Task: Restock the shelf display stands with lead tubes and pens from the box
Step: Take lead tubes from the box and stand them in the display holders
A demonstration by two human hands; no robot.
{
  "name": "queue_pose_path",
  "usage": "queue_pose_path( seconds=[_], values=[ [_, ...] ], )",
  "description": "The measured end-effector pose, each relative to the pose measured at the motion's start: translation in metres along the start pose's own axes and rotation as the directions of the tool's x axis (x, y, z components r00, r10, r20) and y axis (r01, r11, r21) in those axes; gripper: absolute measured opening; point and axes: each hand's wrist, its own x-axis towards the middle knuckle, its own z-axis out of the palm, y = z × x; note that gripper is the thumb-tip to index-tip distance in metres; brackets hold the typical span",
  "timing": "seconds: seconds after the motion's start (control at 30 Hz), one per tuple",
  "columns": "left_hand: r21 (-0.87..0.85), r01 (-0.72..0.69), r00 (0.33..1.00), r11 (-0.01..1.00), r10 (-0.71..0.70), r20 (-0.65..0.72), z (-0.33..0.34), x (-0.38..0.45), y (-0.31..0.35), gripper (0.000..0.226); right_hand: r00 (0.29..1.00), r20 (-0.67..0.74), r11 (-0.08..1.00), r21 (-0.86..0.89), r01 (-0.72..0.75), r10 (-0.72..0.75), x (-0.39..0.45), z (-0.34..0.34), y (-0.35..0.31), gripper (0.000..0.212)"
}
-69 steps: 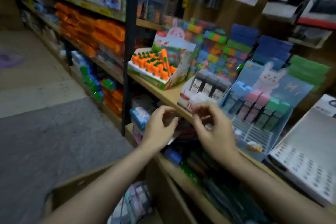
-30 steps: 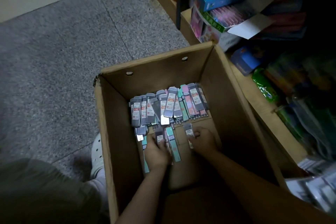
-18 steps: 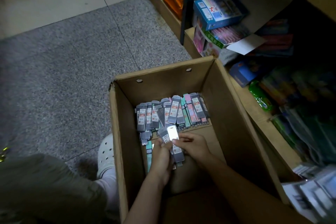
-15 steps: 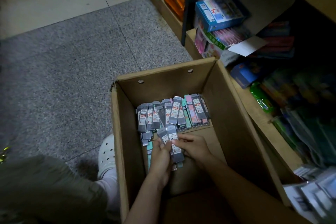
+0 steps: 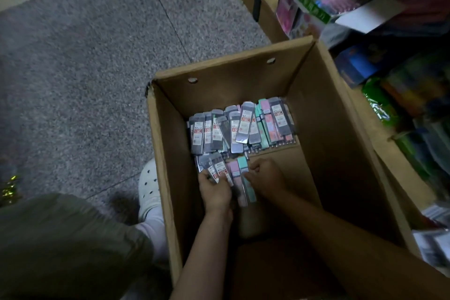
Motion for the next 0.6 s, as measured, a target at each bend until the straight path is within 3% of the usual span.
queue_pose_path(
  seconds=[0.1,0.17,0.3,0.37,0.5,0.6],
  values=[
    [0.054,0.010,1.000,0.998,-0.009,-0.011,0.002,0.004,-0.004,0.023,0.999,0.018,0.982,-0.184,0.032,-0.030,0.006,0.007,-0.009,0.034],
    [0.072,0.032,0.999,0.997,-0.032,-0.002,0.003,0.003,-0.006,0.022,1.000,0.014,0.978,-0.210,0.003,0.000,0.007,0.008,-0.012,0.034],
    [0.133,0.003,1.000,0.991,-0.006,0.024,0.004,-0.001,-0.005,0.020,0.992,-0.061,0.992,-0.064,-0.112,0.109,0.001,-0.007,-0.006,0.016],
    [0.172,-0.043,0.997,0.984,0.032,0.067,0.004,-0.008,-0.001,0.018,0.992,-0.044,0.992,0.042,-0.119,0.121,-0.007,-0.019,0.001,0.018],
    [0.192,-0.124,0.958,0.974,0.068,0.277,0.005,-0.032,0.021,0.031,0.999,-0.031,0.987,0.157,-0.031,0.037,-0.030,-0.060,0.000,0.042],
    [0.220,-0.238,0.869,0.946,0.106,0.483,0.011,-0.052,0.058,0.039,0.996,-0.067,0.991,0.123,0.059,-0.051,-0.047,-0.114,-0.021,0.047]
  ],
)
